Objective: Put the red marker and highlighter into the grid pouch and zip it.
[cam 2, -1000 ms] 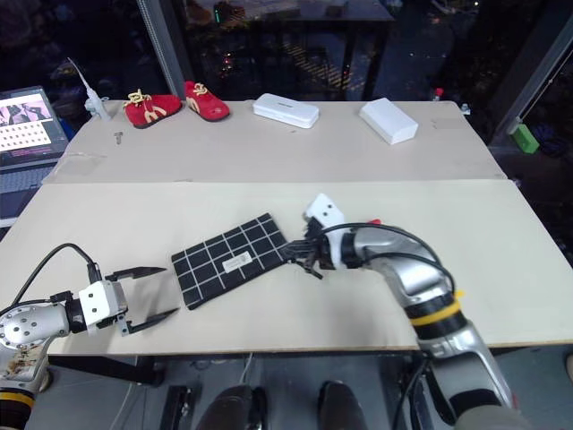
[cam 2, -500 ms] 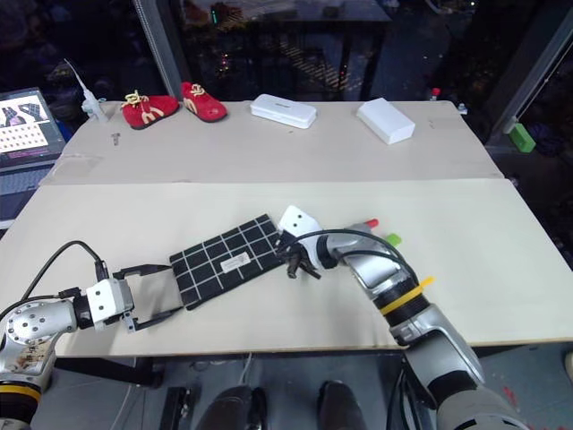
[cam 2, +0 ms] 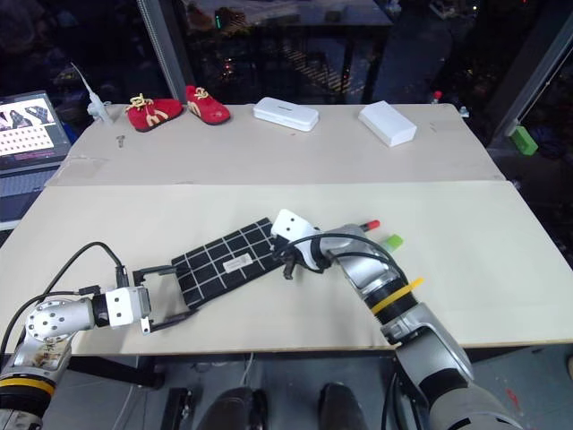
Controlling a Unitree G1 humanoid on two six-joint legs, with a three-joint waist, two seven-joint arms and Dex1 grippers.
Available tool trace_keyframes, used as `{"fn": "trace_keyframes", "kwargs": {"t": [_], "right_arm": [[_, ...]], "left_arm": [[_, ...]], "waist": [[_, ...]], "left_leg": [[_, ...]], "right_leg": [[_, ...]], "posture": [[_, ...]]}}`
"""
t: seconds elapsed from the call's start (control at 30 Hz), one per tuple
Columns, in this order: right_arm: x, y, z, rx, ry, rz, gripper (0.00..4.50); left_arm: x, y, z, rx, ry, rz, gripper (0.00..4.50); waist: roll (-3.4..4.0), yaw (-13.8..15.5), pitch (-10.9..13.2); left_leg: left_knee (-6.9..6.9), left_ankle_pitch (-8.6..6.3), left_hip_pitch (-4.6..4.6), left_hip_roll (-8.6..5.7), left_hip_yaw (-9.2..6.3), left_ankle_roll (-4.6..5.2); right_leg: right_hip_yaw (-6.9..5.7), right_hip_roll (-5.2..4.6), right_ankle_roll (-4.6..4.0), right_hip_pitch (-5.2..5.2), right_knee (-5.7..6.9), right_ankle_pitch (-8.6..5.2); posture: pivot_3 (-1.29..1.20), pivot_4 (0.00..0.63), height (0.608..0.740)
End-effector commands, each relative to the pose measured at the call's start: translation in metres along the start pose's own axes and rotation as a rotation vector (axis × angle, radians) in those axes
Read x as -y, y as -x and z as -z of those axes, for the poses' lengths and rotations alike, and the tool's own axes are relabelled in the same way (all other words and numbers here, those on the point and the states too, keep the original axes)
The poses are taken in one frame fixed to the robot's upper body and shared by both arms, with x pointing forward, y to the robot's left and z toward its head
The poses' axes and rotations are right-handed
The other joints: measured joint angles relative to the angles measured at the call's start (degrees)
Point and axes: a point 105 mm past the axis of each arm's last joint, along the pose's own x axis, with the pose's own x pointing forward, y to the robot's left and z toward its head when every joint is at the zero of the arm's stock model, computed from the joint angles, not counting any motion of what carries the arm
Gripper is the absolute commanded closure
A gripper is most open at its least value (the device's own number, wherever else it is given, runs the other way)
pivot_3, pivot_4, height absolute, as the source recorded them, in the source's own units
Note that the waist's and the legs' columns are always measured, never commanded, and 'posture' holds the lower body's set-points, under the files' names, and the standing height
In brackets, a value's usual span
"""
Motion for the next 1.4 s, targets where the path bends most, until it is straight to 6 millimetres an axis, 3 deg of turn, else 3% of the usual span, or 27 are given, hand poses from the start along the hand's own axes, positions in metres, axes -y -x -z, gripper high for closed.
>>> {"fn": "trace_keyframes", "kwargs": {"t": [0.03, 0.47, 0.5, 0.53, 0.63, 0.73, 0.77, 0.8, 0.87, 1.03, 1.2, 1.27, 1.33, 1.4], "right_arm": [[0.006, 0.004, -0.003, 0.004, 0.0, 0.025, 4.49], [0.009, 0.005, -0.001, 0.005, -0.017, 0.039, 4.49], [0.009, 0.006, -0.001, 0.005, -0.018, 0.04, 4.5], [0.01, 0.006, 0.0, 0.005, -0.018, 0.041, 4.5], [0.01, 0.006, 0.0, 0.005, -0.021, 0.045, 4.5], [0.01, 0.006, -0.001, 0.019, -0.029, 0.04, 4.5], [0.009, 0.007, -0.003, 0.031, -0.034, 0.034, 4.5], [0.008, 0.007, -0.004, 0.038, -0.037, 0.03, 4.5], [0.008, 0.009, -0.007, 0.068, -0.062, 0.022, 4.5], [0.007, 0.017, -0.018, 0.16, -0.143, -0.02, 4.5], [0.012, 0.034, -0.036, 0.273, -0.249, -0.055, 3.02], [0.023, 0.068, -0.05, 0.349, -0.327, -0.068, 2.38], [0.024, 0.094, -0.054, 0.374, -0.338, -0.077, 2.38], [0.02, 0.105, -0.046, 0.343, -0.306, -0.056, 2.38]], "left_arm": [[0.015, -0.014, 0.011, -0.036, -0.011, 0.058, 0.0], [0.003, -0.032, 0.004, 0.01, -0.071, 0.018, 0.0], [0.004, -0.033, 0.002, 0.014, -0.073, 0.029, 0.52], [0.004, -0.033, 0.001, 0.017, -0.073, 0.038, 0.69], [0.003, -0.035, -0.004, 0.033, -0.078, 0.045, 1.91], [0.002, -0.037, -0.007, 0.042, -0.073, 0.046, 2.82], [0.002, -0.037, -0.007, 0.042, -0.07, 0.046, 3.39], [0.001, -0.037, -0.007, 0.04, -0.065, 0.044, 3.51], [-0.002, -0.037, -0.007, 0.039, -0.048, 0.025, 4.33], [-0.01, -0.039, -0.014, 0.063, -0.018, -0.024, 4.43], [-0.015, -0.042, -0.02, 0.085, -0.011, -0.051, 4.5], [-0.014, -0.045, -0.024, 0.107, 0.019, -0.072, 4.5], [-0.014, -0.046, -0.027, 0.123, 0.056, -0.099, 4.5], [-0.016, -0.046, -0.029, 0.132, 0.092, -0.128, 4.5]], "waist": [[0.0, 0.2, 0.0], [0.05, 0.3, -0.1], [0.05, 0.3, -0.1], [0.05, 0.3, -0.1], [0.05, 0.3, -0.1], [0.05, 0.3, -0.1], [0.05, 0.2, -0.1], [0.05, 0.2, -0.1], [0.05, 0.0, -0.1], [0.05, 0.0, -0.1], [0.04, -0.2, -0.1], [0.03, -0.2, -0.1], [0.03, 0.0, -0.1], [0.03, 0.3, -0.1]], "left_leg": [[0.0, 0.01, 0.04, -0.02, 0.02, -0.01], [0.0, 0.02, 0.13, -0.03, 0.0, -0.01], [0.0, 0.02, 0.13, -0.03, 0.0, -0.02], [0.0, 0.02, 0.13, -0.03, 0.0, -0.02], [0.0, 0.01, 0.07, -0.01, 0.0, -0.02], [0.0, 0.01, 0.01, -0.02, 0.01, -0.01], [0.0, 0.01, 0.0, -0.01, 0.02, -0.02], [0.0, 0.01, -0.01, -0.01, 0.02, -0.02], [0.0, 0.01, -0.01, 0.0, -0.01, -0.01], [0.0, 0.0, -0.14, -0.01, -0.03, 0.0], [0.0, 0.0, -0.2, 0.0, -0.09, 0.0], [0.0, 0.0, -0.2, 0.01, -0.09, 0.0], [0.0, 0.0, -0.31, 0.01, -0.14, 0.0], [0.0, -0.01, -0.44, -0.01, -0.23, 0.03]], "right_leg": [[-0.01, -0.01, 0.0, 0.02, 0.02, 0.0], [0.01, -0.03, 0.01, 0.05, 0.11, -0.01], [0.01, -0.03, 0.01, 0.05, 0.11, -0.01], [0.01, -0.02, 0.01, 0.04, 0.11, -0.01], [0.01, -0.01, 0.01, -0.01, 0.1, -0.01], [0.01, -0.01, 0.01, -0.05, 0.09, -0.01], [0.01, -0.01, 0.01, -0.06, 0.08, -0.01], [0.0, -0.01, 0.01, -0.07, 0.08, -0.01], [0.01, 0.0, 0.02, -0.08, 0.07, -0.01], [-0.01, 0.0, 0.03, -0.12, 0.0, -0.01], [-0.03, 0.01, 0.03, -0.16, -0.02, -0.01], [-0.03, 0.03, 0.03, -0.16, -0.03, -0.01], [-0.04, 0.01, 0.03, -0.22, -0.04, -0.01], [-0.1, -0.03, 0.05, -0.25, -0.13, 0.0]], "posture": [[0.0, 0.15, 0.74], [0.0, 0.15, 0.74], [0.0, 0.15, 0.74], [0.0, 0.15, 0.74], [0.0, 0.15, 0.74], [0.0, 0.15, 0.74], [0.0, 0.15, 0.74], [0.0, 0.15, 0.74], [0.0, 0.15, 0.74], [0.0, 0.15, 0.74], [0.0, 0.15, 0.74], [0.0, 0.15, 0.74], [0.0, 0.15, 0.74], [0.0, 0.15, 0.74]]}}
